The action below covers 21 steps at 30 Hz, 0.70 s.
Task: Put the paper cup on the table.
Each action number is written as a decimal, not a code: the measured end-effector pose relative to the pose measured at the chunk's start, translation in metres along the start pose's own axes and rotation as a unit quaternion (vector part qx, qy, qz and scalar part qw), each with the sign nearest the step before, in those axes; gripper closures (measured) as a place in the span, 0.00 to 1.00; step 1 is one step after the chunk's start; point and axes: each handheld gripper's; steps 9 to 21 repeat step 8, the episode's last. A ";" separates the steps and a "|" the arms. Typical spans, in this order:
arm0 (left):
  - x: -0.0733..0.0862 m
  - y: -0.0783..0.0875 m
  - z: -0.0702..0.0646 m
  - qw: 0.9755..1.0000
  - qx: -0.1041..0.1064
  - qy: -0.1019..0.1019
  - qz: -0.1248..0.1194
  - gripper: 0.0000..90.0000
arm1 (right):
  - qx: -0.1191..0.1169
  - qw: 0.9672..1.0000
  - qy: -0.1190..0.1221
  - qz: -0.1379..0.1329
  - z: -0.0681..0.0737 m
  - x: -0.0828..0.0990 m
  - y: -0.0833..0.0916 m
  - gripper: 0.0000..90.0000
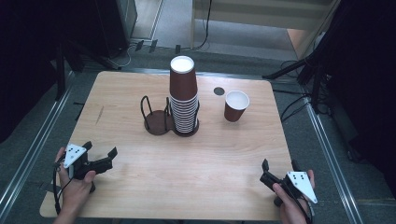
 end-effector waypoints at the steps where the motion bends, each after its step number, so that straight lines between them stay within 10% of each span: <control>1: 0.000 0.000 0.000 1.000 0.000 0.000 0.000 0.00 | 0.002 1.000 0.000 -0.001 -0.002 0.000 0.002 0.00; 21: 0.000 0.000 0.000 1.000 -0.001 0.000 0.001 0.00 | 0.009 1.000 0.000 0.001 -0.010 -0.001 0.011 0.00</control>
Point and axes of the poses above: each handheld gripper's, and its own axes: y roughly backward along the jaws, x roughly out of its underside, z roughly to its left, and after that the axes turned 8 degrees about -z, right-handed
